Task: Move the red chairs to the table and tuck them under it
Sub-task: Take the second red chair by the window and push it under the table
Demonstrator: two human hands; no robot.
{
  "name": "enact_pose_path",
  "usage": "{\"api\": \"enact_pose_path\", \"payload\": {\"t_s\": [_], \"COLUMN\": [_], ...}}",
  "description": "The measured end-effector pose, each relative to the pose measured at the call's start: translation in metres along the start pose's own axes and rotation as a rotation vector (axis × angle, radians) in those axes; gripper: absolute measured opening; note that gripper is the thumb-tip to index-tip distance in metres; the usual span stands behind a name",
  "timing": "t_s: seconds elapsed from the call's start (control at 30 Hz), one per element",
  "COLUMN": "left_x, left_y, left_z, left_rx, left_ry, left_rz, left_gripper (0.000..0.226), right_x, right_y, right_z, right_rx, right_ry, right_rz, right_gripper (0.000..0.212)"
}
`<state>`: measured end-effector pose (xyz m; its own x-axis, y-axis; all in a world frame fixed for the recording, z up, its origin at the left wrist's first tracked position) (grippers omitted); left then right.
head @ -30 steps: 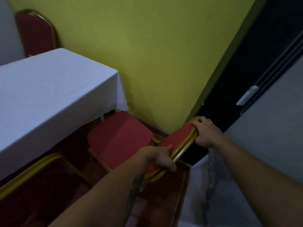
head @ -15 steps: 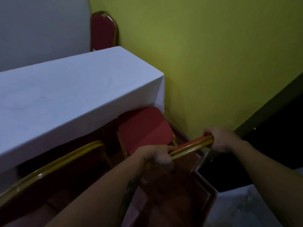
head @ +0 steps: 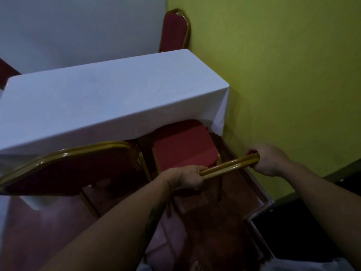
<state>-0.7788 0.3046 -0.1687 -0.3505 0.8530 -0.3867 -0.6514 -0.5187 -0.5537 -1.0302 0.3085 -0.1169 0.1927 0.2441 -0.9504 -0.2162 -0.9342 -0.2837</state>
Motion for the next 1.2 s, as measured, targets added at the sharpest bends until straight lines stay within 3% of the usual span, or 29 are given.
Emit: {"api": "enact_pose_path", "payload": {"t_s": [0.13,0.3,0.53,0.8,1.2], "left_x": [0.003,-0.002,-0.018,-0.035,-0.028], "left_y": [-0.003,-0.002,0.001,0.006,0.016], "left_z": [0.0,-0.013,-0.002,-0.002,-0.002], "left_rx": [-0.017,0.003,-0.038,-0.023,-0.04], "left_ry": [-0.073,-0.157,-0.04,0.026,0.037], "left_rz": [0.063,0.164,0.127,0.232,0.225], "left_gripper": [0.091,0.08,0.088,0.069,0.059], "right_x": [-0.004,-0.006,-0.013,-0.024,-0.019], "right_y": [0.014,0.027,0.035,0.048,0.055], "right_z": [-0.007,-0.013,-0.015,-0.026,-0.03], "right_rx": [-0.045,-0.086,-0.078,-0.047,-0.094], "right_ry": [0.016,-0.042,-0.031,0.003,-0.006], "right_rz": [-0.015,-0.058,-0.046,-0.03,-0.007], "right_gripper": [0.021,0.02,0.019,0.02,0.016]}}
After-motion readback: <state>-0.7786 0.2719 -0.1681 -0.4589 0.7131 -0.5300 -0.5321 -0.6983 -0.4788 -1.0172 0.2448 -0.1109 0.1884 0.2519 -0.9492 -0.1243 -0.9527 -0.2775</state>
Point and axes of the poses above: each hand's wrist, its own y-axis towards the middle knuckle, its own x-axis out of the palm, z = x × y, the point moved 4 cm from there along y, towards the middle knuckle, and after that the axes turned 9 degrees about x, right-handed, at the moved point
